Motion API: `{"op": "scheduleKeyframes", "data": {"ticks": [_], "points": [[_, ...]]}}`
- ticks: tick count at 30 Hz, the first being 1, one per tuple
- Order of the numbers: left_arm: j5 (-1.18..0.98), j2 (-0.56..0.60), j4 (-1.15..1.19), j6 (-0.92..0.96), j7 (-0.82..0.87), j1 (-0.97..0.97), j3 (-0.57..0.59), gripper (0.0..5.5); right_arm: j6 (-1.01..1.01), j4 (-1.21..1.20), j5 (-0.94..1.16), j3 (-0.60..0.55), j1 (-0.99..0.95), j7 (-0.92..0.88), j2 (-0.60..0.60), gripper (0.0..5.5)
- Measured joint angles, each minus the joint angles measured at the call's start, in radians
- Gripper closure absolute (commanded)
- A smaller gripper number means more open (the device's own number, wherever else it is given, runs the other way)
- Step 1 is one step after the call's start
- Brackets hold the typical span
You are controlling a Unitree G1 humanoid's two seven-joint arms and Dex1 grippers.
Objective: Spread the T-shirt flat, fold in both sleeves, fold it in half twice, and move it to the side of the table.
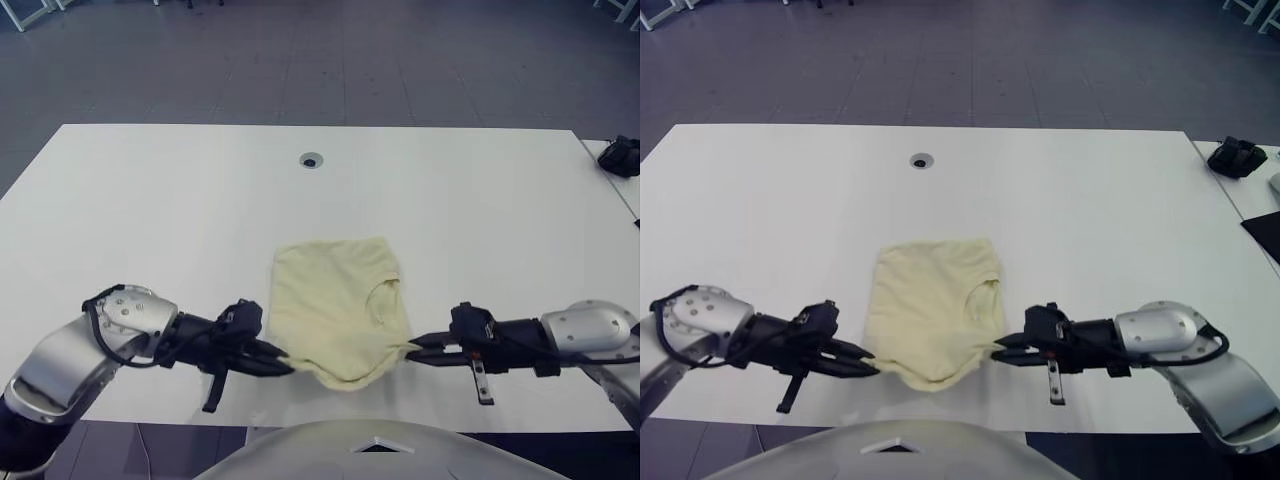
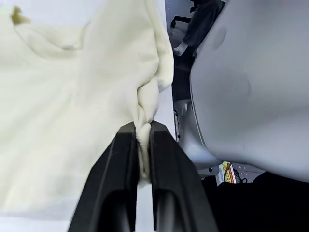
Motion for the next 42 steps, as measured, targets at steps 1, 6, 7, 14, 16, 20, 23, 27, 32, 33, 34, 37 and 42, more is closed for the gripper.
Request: {"op": "scheduleKeyframes", "data": {"ticks": [1,6,7,14,16,20,23,27,32,33,34,37,42], "points": [[-0.019,-0.007,0.021,0.013,0.004,-0.033,0.010,5.33,0.019,0.015,0.022,-0.005,-0.034,-0.007,0.008,5.39],[-0.045,-0.027,0.159,0.039,0.014,-0.224,0.015,5.33,0.059,0.188,0.045,0.020,-0.254,0.003,0.040,5.40],[-0.044,-0.045,0.202,0.041,0.014,-0.263,0.009,5.33,0.058,0.236,0.033,0.036,-0.292,0.015,0.052,5.40],[0.025,-0.126,0.465,0.021,0.001,-0.447,-0.071,5.33,0.003,0.516,-0.089,0.169,-0.461,0.084,0.130,5.40],[0.046,-0.132,0.514,0.001,-0.012,-0.468,-0.084,5.33,-0.036,0.623,-0.142,0.207,-0.499,0.104,0.162,5.40],[0.089,-0.157,0.597,-0.036,-0.025,-0.488,-0.107,5.33,-0.116,0.818,-0.227,0.259,-0.591,0.135,0.237,5.40],[0.127,-0.181,0.661,-0.057,-0.018,-0.507,-0.119,5.33,-0.155,0.901,-0.263,0.265,-0.631,0.150,0.271,5.40],[0.200,-0.243,0.747,-0.092,0.026,-0.549,-0.136,5.33,-0.194,0.978,-0.317,0.278,-0.662,0.164,0.308,5.40],[0.249,-0.282,0.818,-0.114,0.040,-0.568,-0.147,5.33,-0.227,1.022,-0.359,0.279,-0.668,0.162,0.336,5.40],[0.256,-0.284,0.823,-0.116,0.040,-0.574,-0.148,5.33,-0.229,1.029,-0.363,0.279,-0.669,0.161,0.341,5.40],[0.263,-0.286,0.828,-0.118,0.039,-0.577,-0.148,5.33,-0.233,1.033,-0.368,0.279,-0.670,0.159,0.347,5.40],[0.276,-0.288,0.840,-0.127,0.038,-0.579,-0.150,5.33,-0.250,1.039,-0.380,0.277,-0.670,0.148,0.361,5.40],[0.294,-0.312,0.841,-0.149,0.052,-0.579,-0.148,4.36,-0.343,1.076,-0.430,0.250,-0.670,0.044,0.397,4.45]]}}
